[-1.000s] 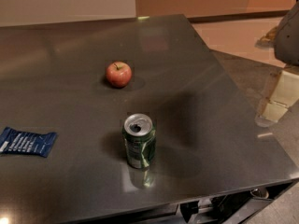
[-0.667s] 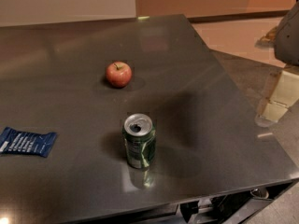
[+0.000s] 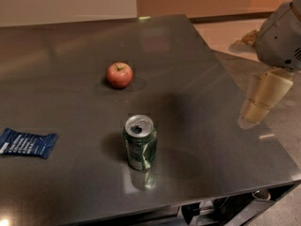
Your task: Pick green can
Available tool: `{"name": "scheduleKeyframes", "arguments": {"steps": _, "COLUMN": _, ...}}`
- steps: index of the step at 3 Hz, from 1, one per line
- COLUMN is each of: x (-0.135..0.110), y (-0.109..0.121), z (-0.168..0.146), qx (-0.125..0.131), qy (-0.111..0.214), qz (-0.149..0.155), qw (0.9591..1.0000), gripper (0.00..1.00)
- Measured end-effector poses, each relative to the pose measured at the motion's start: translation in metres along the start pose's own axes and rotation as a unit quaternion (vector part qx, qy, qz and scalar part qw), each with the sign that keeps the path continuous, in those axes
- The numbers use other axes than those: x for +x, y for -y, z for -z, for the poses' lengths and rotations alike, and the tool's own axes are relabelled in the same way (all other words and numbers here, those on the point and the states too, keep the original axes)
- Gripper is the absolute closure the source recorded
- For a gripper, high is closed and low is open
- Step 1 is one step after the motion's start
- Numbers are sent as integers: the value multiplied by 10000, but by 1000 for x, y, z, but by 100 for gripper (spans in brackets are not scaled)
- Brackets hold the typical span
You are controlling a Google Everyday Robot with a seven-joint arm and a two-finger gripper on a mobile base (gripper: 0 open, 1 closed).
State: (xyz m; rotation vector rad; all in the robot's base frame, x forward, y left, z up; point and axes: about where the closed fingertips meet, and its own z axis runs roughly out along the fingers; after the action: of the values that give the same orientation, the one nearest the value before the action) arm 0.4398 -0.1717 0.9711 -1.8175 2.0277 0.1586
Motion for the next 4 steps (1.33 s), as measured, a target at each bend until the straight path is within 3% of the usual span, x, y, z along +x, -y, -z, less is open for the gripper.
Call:
{"name": "scheduleKeyframes", "arguments": {"steps": 1, "x": -33, "y": -12, "z": -23, "qx": -473, "qy": 636, "qz": 403, "qw": 9960, "gripper": 0}}
{"name": "scheduleKeyframes", "arguments": {"steps": 2, "x": -61, "y": -26, "z": -44, "qx": -870, "qy": 1062, "qz": 716, "qw": 9879, "gripper": 0}}
{"name": "scheduleKeyframes", "arguments": {"steps": 3, "x": -89, "y": -48, "z": -70, "qx": -1208, "qy": 1261, "qz": 1000, "qw": 9796, "gripper": 0}}
{"name": "scheduleKeyframes", "arguments": {"steps": 4, "x": -111, "y": -70, "z": -94, "qx": -1405, "qy": 1321, "qz": 1122, "qw": 9748, "gripper": 0}}
